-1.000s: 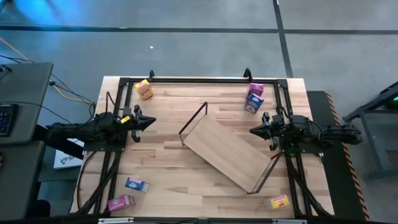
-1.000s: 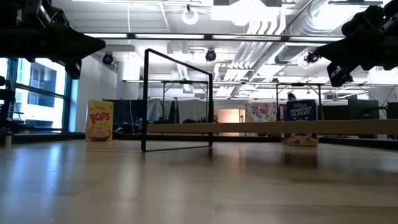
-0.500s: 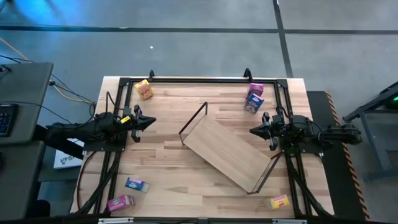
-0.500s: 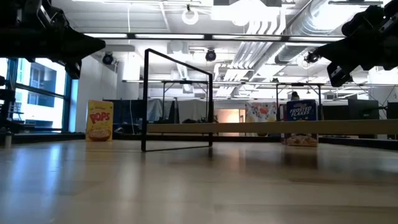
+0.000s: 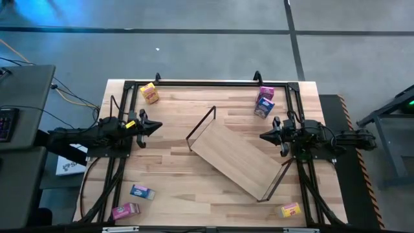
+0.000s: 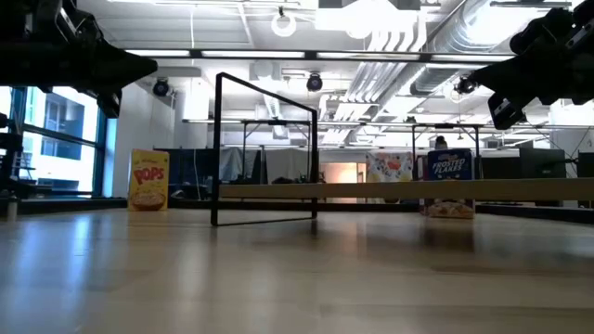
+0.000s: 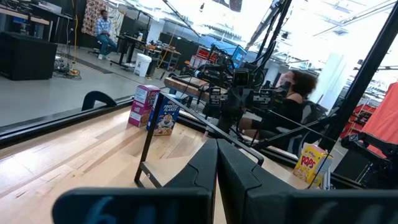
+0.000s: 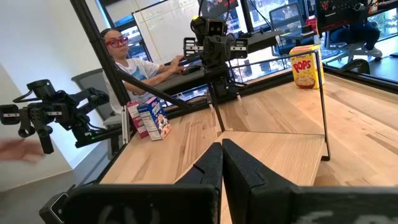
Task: Stack cereal on shelf
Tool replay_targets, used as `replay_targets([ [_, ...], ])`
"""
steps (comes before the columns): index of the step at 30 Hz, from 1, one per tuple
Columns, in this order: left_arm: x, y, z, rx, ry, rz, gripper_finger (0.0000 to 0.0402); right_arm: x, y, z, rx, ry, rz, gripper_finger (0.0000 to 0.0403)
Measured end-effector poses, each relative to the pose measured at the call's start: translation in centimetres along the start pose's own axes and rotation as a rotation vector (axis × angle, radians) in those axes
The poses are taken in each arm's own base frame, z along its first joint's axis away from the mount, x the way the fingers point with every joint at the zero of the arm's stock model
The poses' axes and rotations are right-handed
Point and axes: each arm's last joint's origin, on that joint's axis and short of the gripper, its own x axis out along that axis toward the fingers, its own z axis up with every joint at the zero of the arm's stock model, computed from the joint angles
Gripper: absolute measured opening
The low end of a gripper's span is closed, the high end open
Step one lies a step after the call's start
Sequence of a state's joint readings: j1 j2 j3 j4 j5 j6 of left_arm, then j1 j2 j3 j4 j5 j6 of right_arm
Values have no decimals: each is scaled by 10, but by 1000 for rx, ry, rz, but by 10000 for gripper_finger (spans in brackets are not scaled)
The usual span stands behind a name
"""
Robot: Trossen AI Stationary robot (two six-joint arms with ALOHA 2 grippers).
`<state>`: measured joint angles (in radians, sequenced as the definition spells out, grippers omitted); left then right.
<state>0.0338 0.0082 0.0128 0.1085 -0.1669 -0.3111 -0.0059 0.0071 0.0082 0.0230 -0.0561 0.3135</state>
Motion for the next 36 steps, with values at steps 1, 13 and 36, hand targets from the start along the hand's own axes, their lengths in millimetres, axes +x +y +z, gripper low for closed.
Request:
replay_targets([
  [1,0,0,0,0,0,0,3,0,0,0,0,1,0,0],
  [13,-2,-5,18,-252,-183,-66,3,0,0,0,0,0,0,0],
  [36,37,22,121,-129,315,904,199,0,0,0,0,0,0,0],
])
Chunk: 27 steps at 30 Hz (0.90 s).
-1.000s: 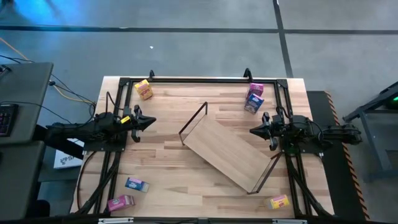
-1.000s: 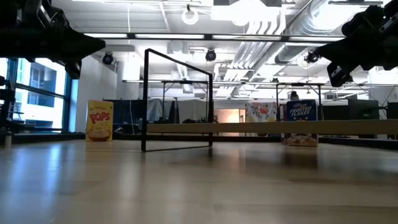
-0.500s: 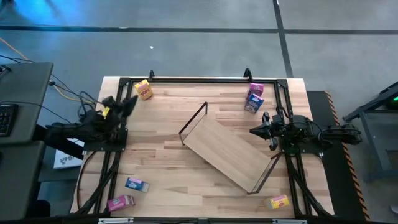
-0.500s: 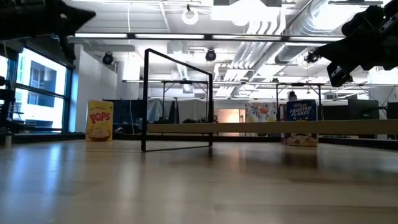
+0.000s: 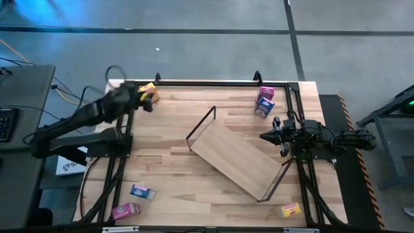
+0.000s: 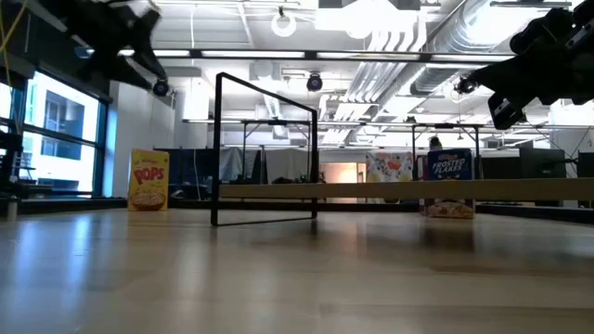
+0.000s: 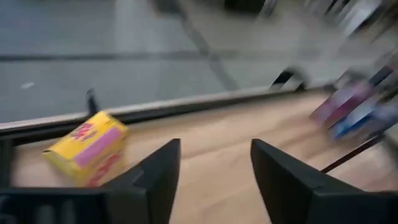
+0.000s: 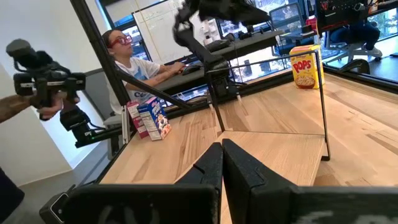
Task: Stack cereal on shelf
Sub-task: Put the top yellow cereal box on the shelf
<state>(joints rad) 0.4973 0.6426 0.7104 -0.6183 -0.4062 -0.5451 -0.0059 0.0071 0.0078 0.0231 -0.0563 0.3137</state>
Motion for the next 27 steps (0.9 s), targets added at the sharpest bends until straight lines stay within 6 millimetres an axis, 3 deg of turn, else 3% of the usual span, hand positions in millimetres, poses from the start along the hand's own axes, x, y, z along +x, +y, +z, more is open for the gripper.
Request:
replay_targets([
  [4,33,1,23,77,206,40,229,0,0,0,0,0,0,0],
  [10,79,16,58,126,474,131,241,0,0,0,0,0,0,0],
  [18,112,21,98,276,716,166,241,0,0,0,0,0,0,0],
  [23,127,22,103,452,827,165,241,0,0,0,0,0,0,0],
  [27,139,29,93,474,973,186,241,0,0,0,0,0,0,0],
])
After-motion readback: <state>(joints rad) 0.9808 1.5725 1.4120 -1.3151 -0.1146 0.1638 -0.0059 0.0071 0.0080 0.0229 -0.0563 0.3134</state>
